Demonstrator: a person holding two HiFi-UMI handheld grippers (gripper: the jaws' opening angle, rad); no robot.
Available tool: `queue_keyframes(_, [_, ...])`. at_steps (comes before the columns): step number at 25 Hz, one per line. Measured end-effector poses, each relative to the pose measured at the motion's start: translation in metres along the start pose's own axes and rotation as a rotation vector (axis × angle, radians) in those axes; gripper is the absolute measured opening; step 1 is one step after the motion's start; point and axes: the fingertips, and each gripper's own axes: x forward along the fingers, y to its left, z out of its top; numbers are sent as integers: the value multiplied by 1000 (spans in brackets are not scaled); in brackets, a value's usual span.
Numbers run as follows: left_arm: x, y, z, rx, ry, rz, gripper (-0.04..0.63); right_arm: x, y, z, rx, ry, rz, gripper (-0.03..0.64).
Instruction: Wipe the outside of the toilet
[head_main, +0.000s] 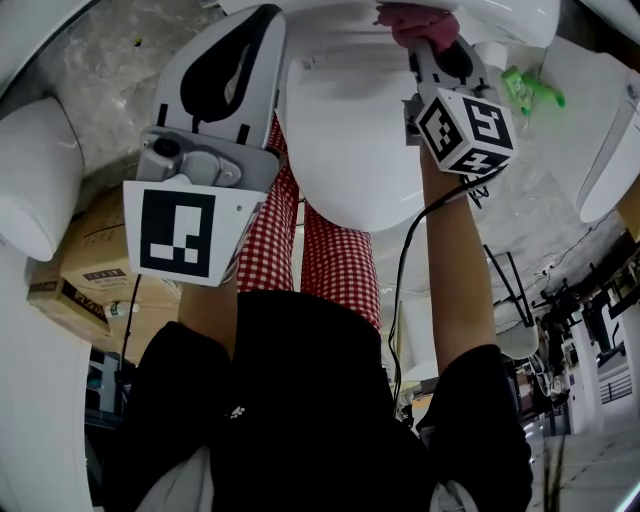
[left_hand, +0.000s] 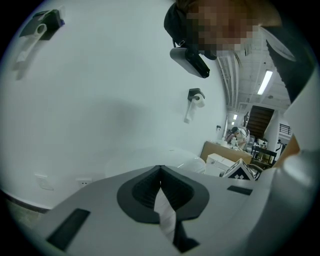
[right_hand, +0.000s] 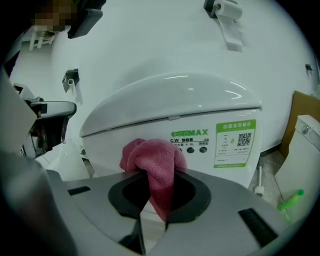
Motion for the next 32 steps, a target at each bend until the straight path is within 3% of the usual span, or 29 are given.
queue_keyframes(8, [11, -10, 1, 14, 9, -19, 6, -15, -44, 2, 37, -19, -82, 75])
queue_keyframes(11, [14, -13, 0, 13, 15, -18, 6, -21, -61, 2, -10, -6, -109, 75])
queue_keyframes(32, [24, -31, 1, 25, 20, -47, 6, -49, -120, -1, 48, -19, -222, 75])
